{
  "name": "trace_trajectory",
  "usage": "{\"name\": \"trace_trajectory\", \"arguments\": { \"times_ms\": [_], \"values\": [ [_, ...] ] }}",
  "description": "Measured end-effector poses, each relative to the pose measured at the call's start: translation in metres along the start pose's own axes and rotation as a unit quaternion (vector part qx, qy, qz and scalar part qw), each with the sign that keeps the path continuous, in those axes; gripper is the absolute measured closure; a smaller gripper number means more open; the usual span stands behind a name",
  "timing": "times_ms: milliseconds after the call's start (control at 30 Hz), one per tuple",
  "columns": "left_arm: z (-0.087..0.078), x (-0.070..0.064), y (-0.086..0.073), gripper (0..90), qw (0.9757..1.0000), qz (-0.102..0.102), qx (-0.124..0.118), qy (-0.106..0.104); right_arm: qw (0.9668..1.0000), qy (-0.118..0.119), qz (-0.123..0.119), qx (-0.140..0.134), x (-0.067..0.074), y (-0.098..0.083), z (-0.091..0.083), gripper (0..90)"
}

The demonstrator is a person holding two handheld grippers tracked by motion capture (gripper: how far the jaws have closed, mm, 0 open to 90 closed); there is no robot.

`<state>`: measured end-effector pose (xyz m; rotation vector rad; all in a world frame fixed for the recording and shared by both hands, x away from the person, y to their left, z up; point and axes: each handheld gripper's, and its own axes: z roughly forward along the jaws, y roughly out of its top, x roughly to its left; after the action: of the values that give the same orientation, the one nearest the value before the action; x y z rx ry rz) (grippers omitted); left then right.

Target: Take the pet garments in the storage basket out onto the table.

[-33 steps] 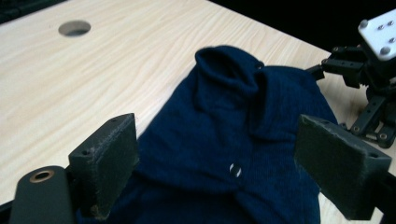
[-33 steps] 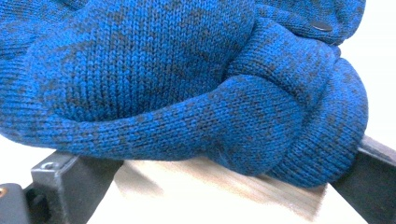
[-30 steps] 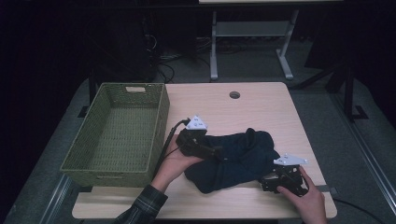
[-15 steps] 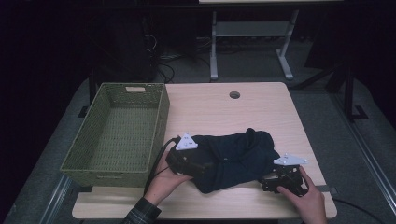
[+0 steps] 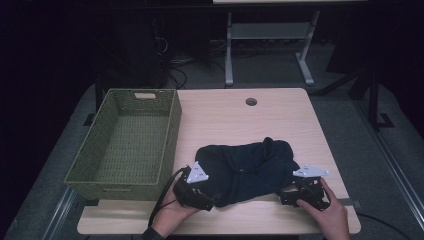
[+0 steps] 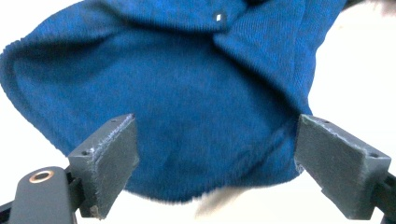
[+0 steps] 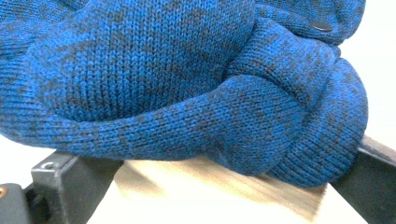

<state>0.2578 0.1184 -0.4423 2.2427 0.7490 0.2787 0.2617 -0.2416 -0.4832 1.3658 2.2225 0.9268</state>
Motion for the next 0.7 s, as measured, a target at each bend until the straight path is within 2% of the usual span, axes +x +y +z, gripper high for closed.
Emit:
{"name": "trace_trajectory", "arguments": {
  "times_ms": [267,467,700],
  "values": [
    [0.002,-0.004,-0.018,13.0,0.9995,-0.004,0.032,0.008,1.0000,0.000,0.000,0.000,0.000,0.000,0.000,0.5],
    [0.003,-0.007,-0.022,12.9,0.9990,0.004,0.042,0.016,1.0000,0.000,-0.001,0.000,0.000,0.000,0.000,0.5],
    [0.006,-0.008,-0.025,12.9,0.9981,0.001,0.058,0.022,1.0000,0.000,-0.001,0.000,0.000,0.000,0.000,0.4]
  ]
}}
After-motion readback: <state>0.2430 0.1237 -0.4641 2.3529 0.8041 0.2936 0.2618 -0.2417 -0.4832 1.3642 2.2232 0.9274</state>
